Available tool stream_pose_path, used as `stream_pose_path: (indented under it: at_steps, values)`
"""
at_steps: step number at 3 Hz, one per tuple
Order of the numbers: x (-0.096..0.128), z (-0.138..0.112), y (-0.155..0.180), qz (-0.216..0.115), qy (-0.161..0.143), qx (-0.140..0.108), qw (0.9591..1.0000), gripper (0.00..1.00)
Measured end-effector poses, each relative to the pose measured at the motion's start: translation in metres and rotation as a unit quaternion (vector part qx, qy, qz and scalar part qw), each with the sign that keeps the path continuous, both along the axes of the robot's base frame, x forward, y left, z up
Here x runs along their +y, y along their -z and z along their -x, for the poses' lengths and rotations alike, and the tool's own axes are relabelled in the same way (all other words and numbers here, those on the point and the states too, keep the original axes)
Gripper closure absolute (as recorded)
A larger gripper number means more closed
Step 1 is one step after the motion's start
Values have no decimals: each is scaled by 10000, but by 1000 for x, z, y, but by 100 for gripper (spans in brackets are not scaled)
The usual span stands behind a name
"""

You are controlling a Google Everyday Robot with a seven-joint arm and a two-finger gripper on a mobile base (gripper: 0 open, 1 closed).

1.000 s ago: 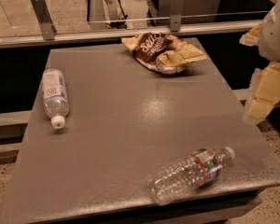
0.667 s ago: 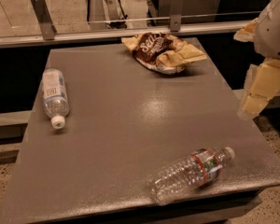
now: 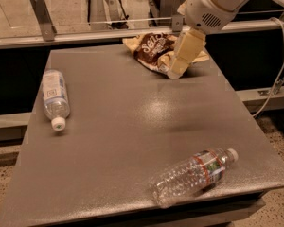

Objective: Pick brown chip bag

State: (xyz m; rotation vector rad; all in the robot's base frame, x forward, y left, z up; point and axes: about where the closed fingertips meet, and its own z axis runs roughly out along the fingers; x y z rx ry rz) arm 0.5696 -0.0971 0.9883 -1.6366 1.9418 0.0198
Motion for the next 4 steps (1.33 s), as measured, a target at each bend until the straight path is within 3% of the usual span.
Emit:
stream_pose_path:
  at_steps: [1,2,3,4]
  values:
    - [1,-2,1,-16,1,-8,10000,0]
    - [9,-36,23,-247,49,-101,9996,0]
    - [18,-76,67,-410,170,-92,9990,0]
    - [13,-109,92,-541,307,-228,9978,0]
